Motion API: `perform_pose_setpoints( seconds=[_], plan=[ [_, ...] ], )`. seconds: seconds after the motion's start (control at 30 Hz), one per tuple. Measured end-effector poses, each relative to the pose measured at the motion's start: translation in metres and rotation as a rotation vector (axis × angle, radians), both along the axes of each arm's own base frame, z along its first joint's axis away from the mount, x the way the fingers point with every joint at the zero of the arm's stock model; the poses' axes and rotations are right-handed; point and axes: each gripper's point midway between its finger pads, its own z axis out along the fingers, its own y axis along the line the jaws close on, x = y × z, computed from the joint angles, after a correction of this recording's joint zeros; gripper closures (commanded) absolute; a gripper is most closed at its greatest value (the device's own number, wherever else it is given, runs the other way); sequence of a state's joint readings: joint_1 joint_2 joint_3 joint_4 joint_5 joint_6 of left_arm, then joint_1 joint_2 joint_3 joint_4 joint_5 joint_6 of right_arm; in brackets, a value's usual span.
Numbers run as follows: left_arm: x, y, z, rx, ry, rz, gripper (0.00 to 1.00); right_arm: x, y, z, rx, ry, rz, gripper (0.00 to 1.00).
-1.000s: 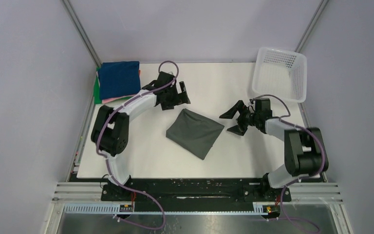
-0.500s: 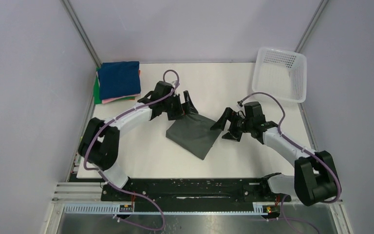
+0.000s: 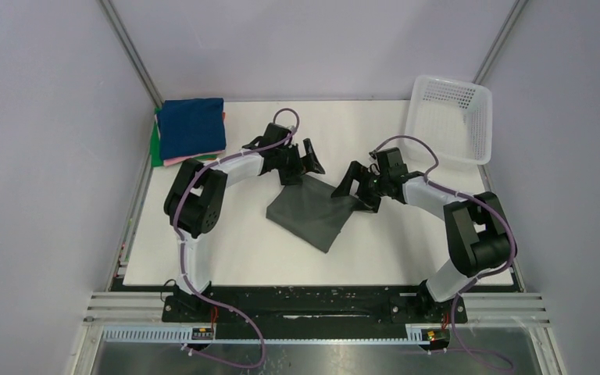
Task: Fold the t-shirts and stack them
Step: Smooth out wrinkles on the folded tshirt
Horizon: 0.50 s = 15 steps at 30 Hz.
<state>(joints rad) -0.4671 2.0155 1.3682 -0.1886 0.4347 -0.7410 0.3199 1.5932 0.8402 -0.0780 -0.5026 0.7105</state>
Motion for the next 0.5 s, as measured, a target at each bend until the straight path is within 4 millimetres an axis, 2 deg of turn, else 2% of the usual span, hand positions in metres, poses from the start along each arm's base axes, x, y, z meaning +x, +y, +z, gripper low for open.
perform_pose_setpoints(
  seconds=[0.13,0.23,0.27,0.33,0.5],
  plan=[
    [0.006,0.008,-0.013,0.007,0.027,0.026,0.01,0.016,-0.004,-0.014,-0.07,0.004,-0.007,0.01],
    [0.007,0.012,-0.015,-0.004,0.032,0.036,0.01,0.024,-0.011,-0.031,-0.127,0.026,-0.019,0.01],
    [0.006,0.013,-0.015,-0.014,0.028,0.038,0.01,0.027,-0.01,-0.03,-0.123,0.031,-0.017,0.01],
    [-0.004,0.019,-0.014,-0.023,0.017,0.042,0.01,0.034,-0.013,-0.03,-0.15,0.014,-0.018,0.01],
    [-0.051,0.045,-0.005,0.01,0.056,0.057,0.01,0.039,-0.019,-0.024,-0.192,-0.007,-0.007,0.01]
  ],
)
